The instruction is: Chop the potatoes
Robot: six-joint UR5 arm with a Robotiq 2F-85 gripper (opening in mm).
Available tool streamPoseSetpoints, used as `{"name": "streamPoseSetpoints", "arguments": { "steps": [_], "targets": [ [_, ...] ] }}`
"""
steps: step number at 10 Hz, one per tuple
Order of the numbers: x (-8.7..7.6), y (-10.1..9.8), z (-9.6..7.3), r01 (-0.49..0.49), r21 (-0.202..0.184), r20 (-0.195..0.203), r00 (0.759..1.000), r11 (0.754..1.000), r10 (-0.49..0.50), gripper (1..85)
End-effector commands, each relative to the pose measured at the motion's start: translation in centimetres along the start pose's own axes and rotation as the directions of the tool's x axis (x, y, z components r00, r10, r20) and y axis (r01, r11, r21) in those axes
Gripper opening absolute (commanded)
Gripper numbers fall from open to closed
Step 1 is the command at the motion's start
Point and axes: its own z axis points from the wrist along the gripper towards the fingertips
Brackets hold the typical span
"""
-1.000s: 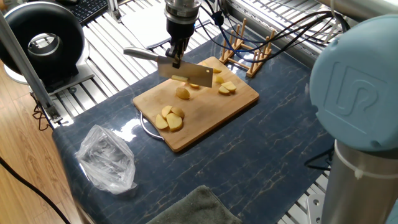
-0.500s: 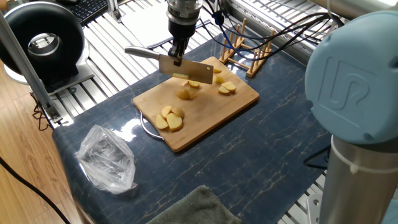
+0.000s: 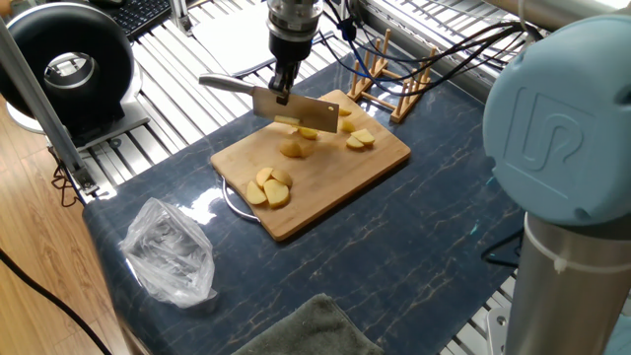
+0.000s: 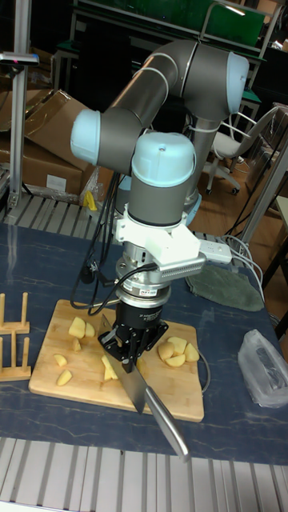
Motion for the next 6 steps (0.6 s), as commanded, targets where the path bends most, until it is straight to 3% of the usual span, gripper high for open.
{"name": "streamPoseSetpoints", "arguments": {
  "steps": [1, 6],
  "targets": [
    [-0.06, 0.47, -0.95, -0.01, -0.013, -0.006, 1.0, 1.0, 0.01, 1.0],
    [-0.45, -0.28, -0.8, 0.008, -0.017, 0.0, 1.0, 1.0, -0.008, 1.0]
  ]
}}
